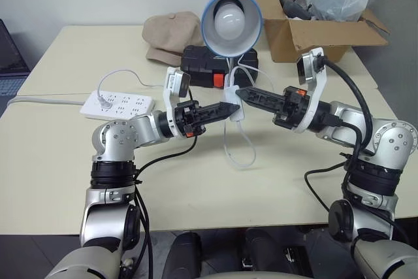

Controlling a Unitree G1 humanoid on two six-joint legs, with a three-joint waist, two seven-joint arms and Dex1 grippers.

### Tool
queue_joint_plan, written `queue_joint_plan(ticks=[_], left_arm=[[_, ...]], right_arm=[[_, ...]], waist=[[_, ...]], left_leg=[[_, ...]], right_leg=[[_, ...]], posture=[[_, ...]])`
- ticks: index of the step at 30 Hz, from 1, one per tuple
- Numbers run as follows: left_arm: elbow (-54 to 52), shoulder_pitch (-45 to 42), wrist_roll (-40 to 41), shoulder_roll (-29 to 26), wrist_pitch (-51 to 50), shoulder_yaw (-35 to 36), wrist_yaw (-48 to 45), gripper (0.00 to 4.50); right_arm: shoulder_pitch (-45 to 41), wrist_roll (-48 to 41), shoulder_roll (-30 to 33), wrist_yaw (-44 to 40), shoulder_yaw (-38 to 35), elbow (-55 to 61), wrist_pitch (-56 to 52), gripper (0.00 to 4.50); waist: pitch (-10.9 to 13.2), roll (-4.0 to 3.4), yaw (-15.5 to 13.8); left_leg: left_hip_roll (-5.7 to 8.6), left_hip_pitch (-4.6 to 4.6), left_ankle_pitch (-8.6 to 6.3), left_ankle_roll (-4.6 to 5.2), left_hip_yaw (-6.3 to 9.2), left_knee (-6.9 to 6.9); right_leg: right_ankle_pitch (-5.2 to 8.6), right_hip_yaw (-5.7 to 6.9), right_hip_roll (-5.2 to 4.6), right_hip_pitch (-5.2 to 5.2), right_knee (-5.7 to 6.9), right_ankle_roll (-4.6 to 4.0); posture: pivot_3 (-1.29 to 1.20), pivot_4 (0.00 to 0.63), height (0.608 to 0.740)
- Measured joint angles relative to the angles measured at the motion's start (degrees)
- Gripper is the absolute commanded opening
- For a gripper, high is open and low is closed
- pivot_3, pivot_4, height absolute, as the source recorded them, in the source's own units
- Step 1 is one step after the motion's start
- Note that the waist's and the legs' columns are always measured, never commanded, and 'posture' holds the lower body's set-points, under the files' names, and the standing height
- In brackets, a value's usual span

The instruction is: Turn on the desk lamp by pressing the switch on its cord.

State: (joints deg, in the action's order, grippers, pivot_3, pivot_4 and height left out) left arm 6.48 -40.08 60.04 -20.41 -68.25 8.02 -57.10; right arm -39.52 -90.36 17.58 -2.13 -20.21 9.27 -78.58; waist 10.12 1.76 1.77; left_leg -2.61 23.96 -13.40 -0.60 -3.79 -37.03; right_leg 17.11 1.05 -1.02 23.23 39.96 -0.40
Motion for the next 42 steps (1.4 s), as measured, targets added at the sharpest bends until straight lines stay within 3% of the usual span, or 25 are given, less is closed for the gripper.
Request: queue_joint_plan(ticks=[3,15,17,19,32,37,42], left_arm=[[0.1,0.0,-0.5,0.0,1.1,-0.9,-1.1,0.49],[0.0,0.6,-1.2,-0.2,3.4,-1.2,-3.3,0.49],[-0.3,0.9,-1.5,-1.1,3.7,-1.8,-3.9,1.19],[-0.5,1.1,-1.9,-2.3,3.5,-2.5,-4.5,1.32],[-1.5,2.6,-3.9,-6.7,3.7,-4.4,-7.3,3.63],[-10.7,7.4,-12.3,-13.9,12.8,-9.2,-10.2,4.50],[-17.9,12.5,-24.8,-19.7,28.3,-13.3,-11.6,4.50]], right_arm=[[0.5,-3.0,1.9,1.2,1.9,-0.6,2.2,0.37],[0.7,-8.6,7.0,2.8,8.4,-0.7,8.7,0.37],[0.8,-9.1,7.5,2.8,9.3,-0.7,9.2,0.37],[1.0,-9.6,8.1,2.8,10.3,-0.7,9.4,0.37],[1.0,-9.9,10.6,1.5,11.3,-0.9,13.0,0.37],[2.2,-7.2,10.4,3.3,11.4,-4.6,15.3,0.37],[3.7,-1.6,7.5,8.9,12.3,-8.7,17.5,0.37]], waist=[[0.0,0.00,0.0],[0.0,0.01,0.0],[0.0,0.01,0.0],[0.0,0.01,0.0],[0.0,0.02,0.0],[0.0,0.04,0.0],[0.0,0.04,0.0]], left_leg=[[0.00,0.00,0.00,0.00,0.00,0.01],[-0.01,0.01,0.00,0.00,-0.01,0.01],[-0.02,0.01,0.00,0.00,-0.02,0.01],[-0.02,0.00,0.00,0.00,-0.02,0.02],[-0.02,0.02,-0.01,0.01,-0.02,0.02],[-0.03,0.00,-0.01,0.00,-0.05,0.06],[-0.05,-0.03,-0.01,0.01,-0.14,0.07]], right_leg=[[0.00,0.00,0.00,0.00,0.00,0.01],[0.07,-0.01,0.01,0.00,-0.03,0.12],[0.08,-0.02,0.01,0.00,-0.04,0.14],[0.10,-0.03,0.02,0.00,-0.04,0.18],[0.12,-0.03,0.01,0.00,-0.08,0.23],[0.06,-0.07,0.01,0.01,-0.12,0.12],[0.01,-0.14,0.00,0.01,-0.12,0.04]], posture=[[0.00,0.150,0.740],[0.00,0.150,0.740],[0.00,0.150,0.740],[0.00,0.150,0.740],[0.00,0.150,0.740],[0.00,0.150,0.740],[0.00,0.150,0.740]])
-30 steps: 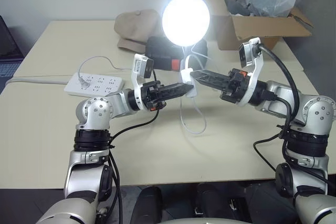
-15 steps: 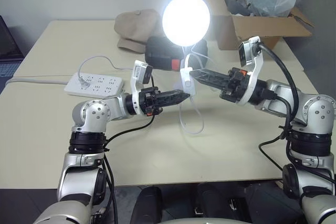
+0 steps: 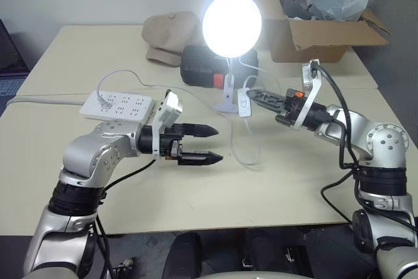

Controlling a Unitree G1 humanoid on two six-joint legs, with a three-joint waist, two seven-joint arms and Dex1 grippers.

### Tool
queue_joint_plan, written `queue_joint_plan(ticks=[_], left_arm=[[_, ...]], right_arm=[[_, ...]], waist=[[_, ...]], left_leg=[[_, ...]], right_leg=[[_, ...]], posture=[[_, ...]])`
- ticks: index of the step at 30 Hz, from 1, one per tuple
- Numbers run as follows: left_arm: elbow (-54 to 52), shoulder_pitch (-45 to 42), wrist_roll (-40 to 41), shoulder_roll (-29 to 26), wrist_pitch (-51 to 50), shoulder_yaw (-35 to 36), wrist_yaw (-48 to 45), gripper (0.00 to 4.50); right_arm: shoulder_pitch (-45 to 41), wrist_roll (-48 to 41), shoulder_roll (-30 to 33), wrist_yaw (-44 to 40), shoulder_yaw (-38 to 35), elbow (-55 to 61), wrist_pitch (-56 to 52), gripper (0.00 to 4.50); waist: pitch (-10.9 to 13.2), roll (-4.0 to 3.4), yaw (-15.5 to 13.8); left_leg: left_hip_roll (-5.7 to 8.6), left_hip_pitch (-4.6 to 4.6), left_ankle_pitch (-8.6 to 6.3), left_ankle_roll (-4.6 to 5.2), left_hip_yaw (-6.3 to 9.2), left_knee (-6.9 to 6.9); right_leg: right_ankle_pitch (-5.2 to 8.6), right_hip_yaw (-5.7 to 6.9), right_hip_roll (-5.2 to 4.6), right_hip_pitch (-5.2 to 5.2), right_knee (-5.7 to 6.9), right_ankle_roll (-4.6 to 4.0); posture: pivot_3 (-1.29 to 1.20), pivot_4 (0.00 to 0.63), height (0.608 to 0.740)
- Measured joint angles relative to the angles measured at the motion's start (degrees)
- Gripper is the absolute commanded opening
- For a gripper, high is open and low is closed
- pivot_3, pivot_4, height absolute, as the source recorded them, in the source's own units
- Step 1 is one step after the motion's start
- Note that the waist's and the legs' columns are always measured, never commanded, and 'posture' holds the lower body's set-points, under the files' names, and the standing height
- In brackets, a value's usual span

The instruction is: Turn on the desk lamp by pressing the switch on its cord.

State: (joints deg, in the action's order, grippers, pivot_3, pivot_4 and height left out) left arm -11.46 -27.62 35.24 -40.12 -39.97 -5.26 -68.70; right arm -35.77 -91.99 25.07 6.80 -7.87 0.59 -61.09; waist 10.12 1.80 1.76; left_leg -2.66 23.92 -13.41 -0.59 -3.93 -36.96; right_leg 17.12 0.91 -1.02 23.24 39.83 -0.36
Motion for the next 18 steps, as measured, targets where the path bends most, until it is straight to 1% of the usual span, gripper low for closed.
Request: queue_joint_plan(ticks=[3,5,9,14,18], left_arm=[[-0.6,1.7,-3.1,-0.2,5.0,0.1,1.2,4.50],[-1.1,2.7,-3.9,-0.4,6.3,0.6,1.8,4.50],[-1.4,3.9,-4.7,-2.3,7.7,1.2,1.8,4.50],[-1.4,4.6,-5.1,-2.5,8.0,1.2,2.0,4.50],[-1.4,4.6,-5.3,-2.5,8.1,1.2,2.5,4.50]], right_arm=[[0.3,6.0,-3.4,1.9,1.5,-2.9,1.7,0.37],[0.3,9.7,-4.1,2.1,2.4,-4.7,1.9,0.37],[-0.5,16.8,-5.6,1.9,3.2,-8.3,2.0,0.37],[-2.4,26.2,-7.5,0.5,3.7,-12.9,2.7,0.37],[-3.6,31.3,-8.3,-0.9,3.6,-14.1,3.0,0.37]], waist=[[0.0,0.00,0.0],[0.0,0.00,0.0],[0.0,0.00,0.0],[0.0,0.00,0.0],[0.0,0.00,0.0]], left_leg=[[0.00,0.00,0.00,0.00,0.00,0.00],[0.00,0.02,0.00,0.01,0.00,-0.01],[0.01,0.02,-0.01,0.01,-0.01,0.00],[0.01,0.02,-0.01,0.01,-0.01,0.00],[0.00,0.01,-0.01,0.01,-0.01,0.00]], right_leg=[[0.11,0.01,0.00,0.01,0.02,0.19],[0.09,0.01,0.00,0.02,0.02,0.19],[0.08,0.00,0.00,0.02,0.00,0.18],[0.04,0.00,0.00,0.02,0.00,0.11],[0.04,0.00,0.00,0.02,0.01,0.11]], posture=[[0.00,0.150,0.740],[0.00,0.150,0.740],[0.00,0.150,0.740],[0.00,0.150,0.740],[0.00,0.150,0.740]])
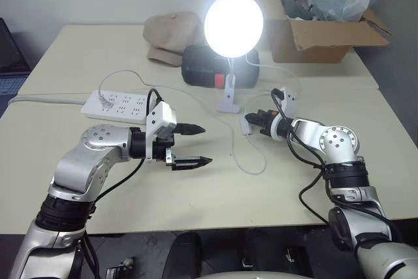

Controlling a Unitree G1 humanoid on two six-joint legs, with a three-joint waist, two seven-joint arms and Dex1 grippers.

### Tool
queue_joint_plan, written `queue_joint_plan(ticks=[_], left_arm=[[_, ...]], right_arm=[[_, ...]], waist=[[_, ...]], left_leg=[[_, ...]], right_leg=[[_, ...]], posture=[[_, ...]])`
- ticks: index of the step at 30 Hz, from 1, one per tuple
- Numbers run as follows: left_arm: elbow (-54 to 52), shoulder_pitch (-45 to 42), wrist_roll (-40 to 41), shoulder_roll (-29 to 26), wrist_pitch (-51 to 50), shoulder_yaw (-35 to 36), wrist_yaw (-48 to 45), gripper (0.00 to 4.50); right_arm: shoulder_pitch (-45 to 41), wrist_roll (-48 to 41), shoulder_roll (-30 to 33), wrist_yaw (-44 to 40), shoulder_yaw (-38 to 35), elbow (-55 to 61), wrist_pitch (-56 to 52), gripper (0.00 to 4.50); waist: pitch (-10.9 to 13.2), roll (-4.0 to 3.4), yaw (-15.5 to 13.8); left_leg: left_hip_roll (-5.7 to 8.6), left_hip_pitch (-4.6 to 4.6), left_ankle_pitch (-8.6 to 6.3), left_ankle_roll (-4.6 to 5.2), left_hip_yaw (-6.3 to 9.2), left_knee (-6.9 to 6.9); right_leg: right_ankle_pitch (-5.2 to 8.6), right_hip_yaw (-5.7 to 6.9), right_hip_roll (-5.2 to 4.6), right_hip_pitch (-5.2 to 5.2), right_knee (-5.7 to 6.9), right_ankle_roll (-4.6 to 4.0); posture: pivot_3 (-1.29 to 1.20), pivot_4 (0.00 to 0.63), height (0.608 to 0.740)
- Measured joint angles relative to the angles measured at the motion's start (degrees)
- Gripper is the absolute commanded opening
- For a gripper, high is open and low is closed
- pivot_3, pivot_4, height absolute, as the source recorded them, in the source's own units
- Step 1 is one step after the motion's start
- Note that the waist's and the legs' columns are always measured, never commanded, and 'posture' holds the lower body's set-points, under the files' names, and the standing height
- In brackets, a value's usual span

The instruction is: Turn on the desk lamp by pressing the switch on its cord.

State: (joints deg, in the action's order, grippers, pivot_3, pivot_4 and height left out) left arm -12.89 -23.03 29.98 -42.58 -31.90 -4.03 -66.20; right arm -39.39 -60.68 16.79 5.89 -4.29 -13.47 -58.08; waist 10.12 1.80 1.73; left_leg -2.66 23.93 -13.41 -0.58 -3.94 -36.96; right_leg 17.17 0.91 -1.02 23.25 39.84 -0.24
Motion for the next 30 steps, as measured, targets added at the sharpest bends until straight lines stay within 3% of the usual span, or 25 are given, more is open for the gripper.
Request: queue_joint_plan(ticks=[1,3,12,17,23,27,30], left_arm=[[0.0,0.0,-0.1,0.0,0.1,0.0,0.2,4.50],[0.0,0.0,-0.4,0.0,0.4,-0.1,0.4,4.50],[0.0,0.0,-0.9,0.0,1.2,-0.2,0.3,4.50],[0.3,-0.2,-0.9,0.3,1.1,0.0,1.5,4.50],[0.6,-0.5,-1.1,1.0,0.6,3.1,6.3,4.50],[5.7,-0.8,-2.7,-5.2,0.7,7.4,6.6,4.50],[6.5,-1.3,-2.0,-7.3,0.3,9.5,5.0,4.50]], right_arm=[[-0.1,1.3,-0.3,-0.7,-0.1,-0.1,0.0,0.37],[-0.1,2.9,-0.9,-1.5,-0.3,-0.1,0.1,1.07],[1.0,7.8,-2.9,-0.7,-3.4,2.2,-2.8,3.04],[2.4,7.2,-3.2,-0.4,-7.8,7.1,-5.2,4.39],[4.8,5.5,3.6,-4.3,-9.9,16.4,-9.5,4.46],[10.3,8.6,22.2,-19.6,-4.2,27.8,-8.5,4.46],[15.5,13.6,29.7,-31.4,-2.2,34.6,0.5,4.46]], waist=[[0.0,0.00,0.0],[0.0,0.00,0.0],[0.0,0.00,0.0],[0.0,0.00,0.0],[0.0,0.00,0.0],[0.0,-0.05,-0.1],[0.0,-0.01,0.0]], left_leg=[[0.00,0.00,0.00,0.00,0.00,0.00],[0.00,0.00,0.00,0.00,0.00,0.00],[0.00,0.00,0.00,0.00,0.00,0.01],[0.00,0.00,0.00,0.00,0.00,0.00],[0.01,0.01,0.00,0.00,0.01,0.01],[0.00,0.04,-0.02,0.02,0.03,0.06],[-0.02,0.02,-0.02,0.03,0.05,0.09]], right_leg=[[0.00,0.00,0.00,0.00,0.00,0.00],[0.00,0.00,0.00,0.00,0.01,0.00],[-0.06,0.00,0.00,0.01,0.01,-0.10],[-0.06,0.00,0.00,0.01,0.02,-0.09],[0.03,0.01,0.00,0.01,0.00,0.06],[0.09,0.04,0.02,0.05,-0.15,0.16],[0.10,0.05,0.06,-0.02,-0.28,0.18]], posture=[[0.00,0.150,0.740],[0.00,0.150,0.740],[0.00,0.150,0.740],[0.00,0.150,0.740],[0.00,0.150,0.740],[0.00,0.150,0.740],[0.00,0.150,0.740]])
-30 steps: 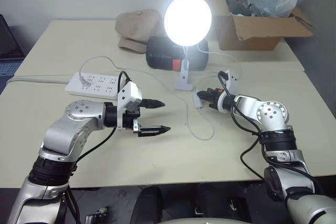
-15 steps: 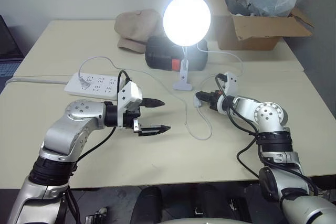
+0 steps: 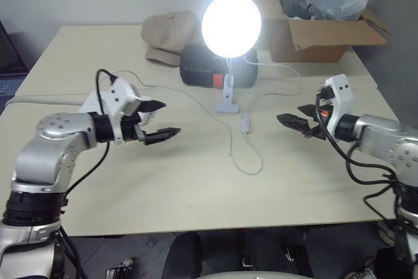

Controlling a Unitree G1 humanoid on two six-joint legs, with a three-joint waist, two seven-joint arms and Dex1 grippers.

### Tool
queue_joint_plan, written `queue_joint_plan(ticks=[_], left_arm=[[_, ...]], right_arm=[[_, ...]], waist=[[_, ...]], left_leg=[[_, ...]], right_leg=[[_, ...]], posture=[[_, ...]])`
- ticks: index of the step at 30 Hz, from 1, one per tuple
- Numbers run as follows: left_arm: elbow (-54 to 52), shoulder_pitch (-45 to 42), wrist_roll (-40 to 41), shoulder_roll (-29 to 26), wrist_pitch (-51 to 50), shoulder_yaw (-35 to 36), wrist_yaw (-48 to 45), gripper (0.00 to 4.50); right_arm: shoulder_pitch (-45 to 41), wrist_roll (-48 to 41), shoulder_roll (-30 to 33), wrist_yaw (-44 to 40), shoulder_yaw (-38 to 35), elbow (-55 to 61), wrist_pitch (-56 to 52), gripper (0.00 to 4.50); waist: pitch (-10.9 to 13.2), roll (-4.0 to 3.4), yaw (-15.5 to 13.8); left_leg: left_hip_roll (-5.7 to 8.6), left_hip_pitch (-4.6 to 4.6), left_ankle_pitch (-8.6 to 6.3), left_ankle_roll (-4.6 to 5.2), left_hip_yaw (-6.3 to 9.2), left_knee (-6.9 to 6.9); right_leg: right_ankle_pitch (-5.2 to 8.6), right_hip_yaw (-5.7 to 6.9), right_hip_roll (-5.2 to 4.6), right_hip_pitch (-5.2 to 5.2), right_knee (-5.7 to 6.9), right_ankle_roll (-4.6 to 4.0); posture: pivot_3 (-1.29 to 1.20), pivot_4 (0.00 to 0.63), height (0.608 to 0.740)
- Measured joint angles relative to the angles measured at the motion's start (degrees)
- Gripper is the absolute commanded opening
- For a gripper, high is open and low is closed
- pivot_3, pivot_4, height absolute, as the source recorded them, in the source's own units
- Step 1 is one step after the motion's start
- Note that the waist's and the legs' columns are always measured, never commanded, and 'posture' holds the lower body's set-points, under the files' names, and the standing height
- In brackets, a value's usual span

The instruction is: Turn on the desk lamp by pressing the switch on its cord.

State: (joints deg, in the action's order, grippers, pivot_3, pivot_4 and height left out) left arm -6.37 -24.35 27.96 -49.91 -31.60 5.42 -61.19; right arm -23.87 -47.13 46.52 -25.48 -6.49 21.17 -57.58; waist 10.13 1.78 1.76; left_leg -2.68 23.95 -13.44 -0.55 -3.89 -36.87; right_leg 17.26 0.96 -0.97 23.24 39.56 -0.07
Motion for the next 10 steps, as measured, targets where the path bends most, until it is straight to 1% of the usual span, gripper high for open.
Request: queue_joint_plan(ticks=[2,5,7,10], left_arm=[[-0.1,1.8,0.9,-2.7,-1.3,0.1,-2.9,4.50],[-0.7,4.9,1.5,-5.1,-3.4,0.0,-6.0,4.50],[-2.5,6.3,3.0,-5.1,-5.0,0.0,-6.9,4.50],[-4.2,6.7,4.3,-5.1,-6.6,0.2,-7.1,4.50]], right_arm=[[6.5,4.9,6.0,-10.5,1.4,3.2,9.5,4.46],[11.0,7.7,11.6,-21.7,0.4,3.2,16.2,4.46],[11.9,7.9,12.9,-25.8,-0.8,2.7,18.5,4.46],[12.0,8.6,13.6,-28.7,-2.2,1.4,20.6,4.46]], waist=[[0.0,0.00,-0.1],[0.0,0.01,0.1],[0.0,0.04,0.0],[0.0,0.06,-0.2]], left_leg=[[0.00,0.03,0.00,-0.01,-0.01,0.00],[0.00,0.01,0.00,-0.01,-0.08,-0.05],[-0.01,0.01,0.00,-0.01,-0.07,-0.07],[-0.01,-0.03,0.01,0.00,-0.03,-0.10]], right_leg=[[0.01,0.00,0.00,-0.01,-0.11,0.01],[-0.04,-0.08,-0.01,-0.02,-0.14,0.08],[-0.06,-0.06,-0.02,-0.04,-0.12,0.11],[-0.09,-0.03,-0.02,-0.08,-0.10,0.15]], posture=[[0.00,0.150,0.740],[0.00,0.150,0.740],[0.00,0.150,0.740],[0.00,0.150,0.740]])
